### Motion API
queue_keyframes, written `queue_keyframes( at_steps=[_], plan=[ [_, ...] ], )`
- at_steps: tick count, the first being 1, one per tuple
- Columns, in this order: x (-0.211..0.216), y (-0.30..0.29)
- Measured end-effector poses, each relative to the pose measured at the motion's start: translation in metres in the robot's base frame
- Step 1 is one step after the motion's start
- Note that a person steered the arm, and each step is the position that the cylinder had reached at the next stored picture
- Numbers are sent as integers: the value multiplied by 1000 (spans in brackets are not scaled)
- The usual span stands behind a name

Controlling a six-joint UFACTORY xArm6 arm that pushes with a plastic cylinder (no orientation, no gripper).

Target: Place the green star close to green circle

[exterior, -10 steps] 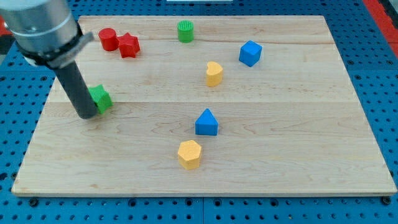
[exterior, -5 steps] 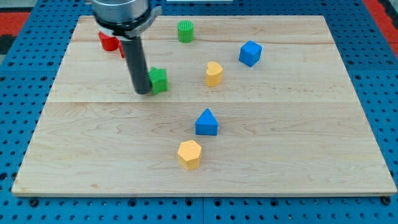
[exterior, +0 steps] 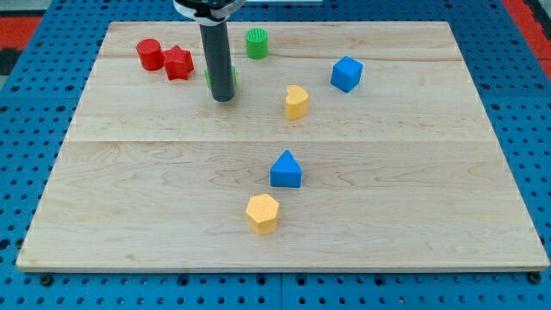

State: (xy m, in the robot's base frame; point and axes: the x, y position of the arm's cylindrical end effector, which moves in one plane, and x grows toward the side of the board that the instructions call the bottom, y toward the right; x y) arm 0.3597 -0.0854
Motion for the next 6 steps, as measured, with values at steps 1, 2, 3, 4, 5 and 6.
queue_keyframes(
  at_steps=[1,2,3,4,5,6],
  plan=[
    [-14,-32],
    [-32,-25],
    [-47,1],
    [-73,6],
    [-76,4],
    [-76,-2]
  ],
)
